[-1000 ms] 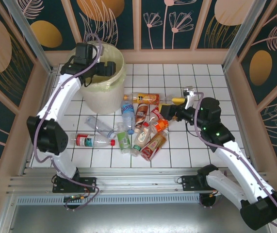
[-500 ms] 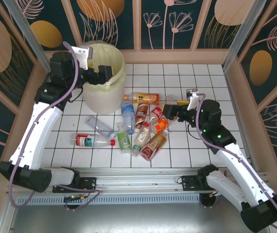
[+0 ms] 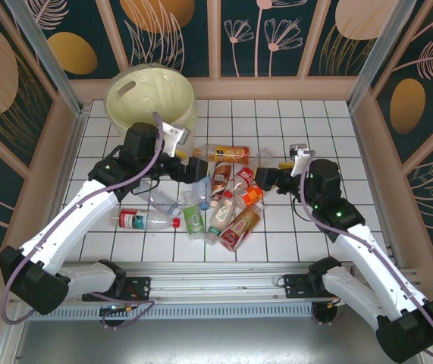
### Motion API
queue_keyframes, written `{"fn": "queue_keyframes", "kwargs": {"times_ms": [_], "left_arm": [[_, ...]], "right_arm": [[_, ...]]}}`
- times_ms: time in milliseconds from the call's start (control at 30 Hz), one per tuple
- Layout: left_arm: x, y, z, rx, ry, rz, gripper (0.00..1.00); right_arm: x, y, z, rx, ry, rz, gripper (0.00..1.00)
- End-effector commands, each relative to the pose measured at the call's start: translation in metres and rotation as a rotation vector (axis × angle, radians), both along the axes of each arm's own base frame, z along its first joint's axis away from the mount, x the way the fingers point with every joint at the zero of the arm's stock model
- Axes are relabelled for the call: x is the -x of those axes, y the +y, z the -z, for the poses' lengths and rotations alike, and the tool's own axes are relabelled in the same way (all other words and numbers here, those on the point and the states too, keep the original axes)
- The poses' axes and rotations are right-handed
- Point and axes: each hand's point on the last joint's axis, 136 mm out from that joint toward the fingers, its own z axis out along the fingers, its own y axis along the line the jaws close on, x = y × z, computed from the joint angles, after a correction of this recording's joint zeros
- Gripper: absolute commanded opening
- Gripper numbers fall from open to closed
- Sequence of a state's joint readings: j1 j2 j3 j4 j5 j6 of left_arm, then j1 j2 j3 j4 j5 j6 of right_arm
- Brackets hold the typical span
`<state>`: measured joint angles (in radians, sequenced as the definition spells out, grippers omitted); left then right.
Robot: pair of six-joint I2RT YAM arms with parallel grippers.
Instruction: Put the plastic bottles in the bin
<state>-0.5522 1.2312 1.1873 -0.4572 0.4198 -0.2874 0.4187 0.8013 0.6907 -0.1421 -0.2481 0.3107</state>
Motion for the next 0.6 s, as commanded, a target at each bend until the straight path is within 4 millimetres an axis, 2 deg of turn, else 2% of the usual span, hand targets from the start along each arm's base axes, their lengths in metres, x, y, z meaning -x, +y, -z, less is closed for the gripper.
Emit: {"fn": "queue_keyframes", "kwargs": {"times_ms": [0, 133, 267, 400, 433, 567], "left_arm": [[0.002, -0.010, -0.014, 0.073, -0.019, 0.036, 0.97], [0.008, -0.010, -0.008, 0.091, 0.033, 0.025, 0.95], [0.018, -0.004, -0.003, 0.106, 0.057, 0.011, 0.93], [0.034, 0.002, 0.025, 0.083, 0.094, -0.027, 0.90], [0.037, 0.006, 0.039, 0.071, 0.107, -0.047, 0.90], [0.048, 0.018, 0.067, 0.056, 0.166, -0.147, 0.90]], "right_arm": [[-0.006, -0.011, 0.007, 0.041, -0.029, 0.062, 0.99], [-0.005, -0.009, 0.021, 0.090, 0.011, 0.066, 0.99], [0.003, 0.009, 0.034, 0.166, 0.008, 0.033, 0.99], [0.022, 0.034, 0.025, 0.201, -0.005, -0.041, 0.99], [0.027, 0.038, 0.022, 0.193, -0.013, -0.059, 0.99], [0.036, 0.037, 0.012, 0.185, -0.034, -0.052, 0.99]]}}
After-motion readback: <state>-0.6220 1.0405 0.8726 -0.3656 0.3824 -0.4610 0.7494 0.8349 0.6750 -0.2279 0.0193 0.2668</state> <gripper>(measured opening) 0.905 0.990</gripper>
